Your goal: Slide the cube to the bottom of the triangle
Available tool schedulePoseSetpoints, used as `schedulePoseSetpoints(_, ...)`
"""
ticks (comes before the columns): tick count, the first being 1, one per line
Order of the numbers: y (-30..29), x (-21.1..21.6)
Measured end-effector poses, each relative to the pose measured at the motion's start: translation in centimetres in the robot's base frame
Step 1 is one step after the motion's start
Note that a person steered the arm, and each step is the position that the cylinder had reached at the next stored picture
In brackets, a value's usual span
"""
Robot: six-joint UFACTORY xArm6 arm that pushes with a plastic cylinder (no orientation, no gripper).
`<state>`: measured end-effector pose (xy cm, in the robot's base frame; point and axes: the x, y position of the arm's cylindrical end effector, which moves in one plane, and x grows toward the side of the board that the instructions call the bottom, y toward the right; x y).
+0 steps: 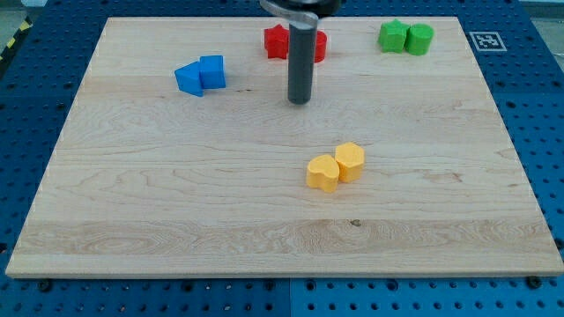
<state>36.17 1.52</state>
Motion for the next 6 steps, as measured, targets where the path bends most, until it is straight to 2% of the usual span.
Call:
schedulePoseSetpoints(1, -2.6, -4.2)
schedulePoseSetpoints(2, -6.6, -6.5)
schedulePoseSetpoints(3, -9.6, -6.6)
schedulePoseSetpoints(5, -12.5, 1.0)
schedulePoseSetpoints(6, -16.0, 1.9)
